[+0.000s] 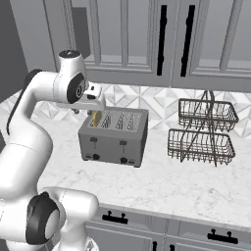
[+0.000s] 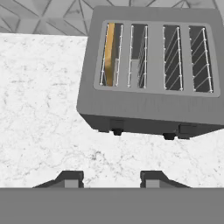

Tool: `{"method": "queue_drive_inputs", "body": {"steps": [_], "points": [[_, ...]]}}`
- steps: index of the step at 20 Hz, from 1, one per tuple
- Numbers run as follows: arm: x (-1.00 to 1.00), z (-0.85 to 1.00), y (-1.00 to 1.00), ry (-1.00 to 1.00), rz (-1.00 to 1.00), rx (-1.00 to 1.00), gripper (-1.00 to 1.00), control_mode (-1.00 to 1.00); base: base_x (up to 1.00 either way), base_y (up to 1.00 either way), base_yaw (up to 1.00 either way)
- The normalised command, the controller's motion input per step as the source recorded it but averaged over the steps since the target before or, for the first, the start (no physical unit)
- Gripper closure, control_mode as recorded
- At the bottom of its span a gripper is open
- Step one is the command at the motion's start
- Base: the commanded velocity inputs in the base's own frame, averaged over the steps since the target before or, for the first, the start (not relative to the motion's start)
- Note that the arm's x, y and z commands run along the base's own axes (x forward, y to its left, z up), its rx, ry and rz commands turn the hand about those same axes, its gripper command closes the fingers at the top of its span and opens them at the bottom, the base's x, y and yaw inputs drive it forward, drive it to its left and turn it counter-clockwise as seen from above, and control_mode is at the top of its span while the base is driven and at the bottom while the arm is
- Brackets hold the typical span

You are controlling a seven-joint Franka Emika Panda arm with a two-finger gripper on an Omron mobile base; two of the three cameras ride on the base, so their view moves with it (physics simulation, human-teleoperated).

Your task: Start the toaster. Once the lever pops up, take the bread to the plate on the dining counter.

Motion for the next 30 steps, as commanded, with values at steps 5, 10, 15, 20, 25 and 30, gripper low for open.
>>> {"method": "queue_drive_inputs", "body": {"steps": [5,10,15,20,25,30], "points": [[-0.06,0.0,0.0,-0.02,0.0,0.0,-1.0,-1.0,0.0,0.0,0.0],[-0.21,-0.23,0.07,-0.22,0.0,-0.01,-1.0,-1.0,0.0,0.0,0.0],[0.0,-0.52,0.16,-0.15,0.02,-0.03,-1.0,-1.0,0.0,0.0,0.0],[0.05,-0.53,0.07,0.08,0.02,0.0,-1.0,-1.0,0.0,0.0,0.0],[0.15,-0.48,0.11,0.17,0.0,0.0,-1.0,-1.0,0.0,0.0,0.0],[0.19,-0.41,0.18,0.03,0.0,0.0,-1.0,-1.0,0.0,0.0,0.0]]}}
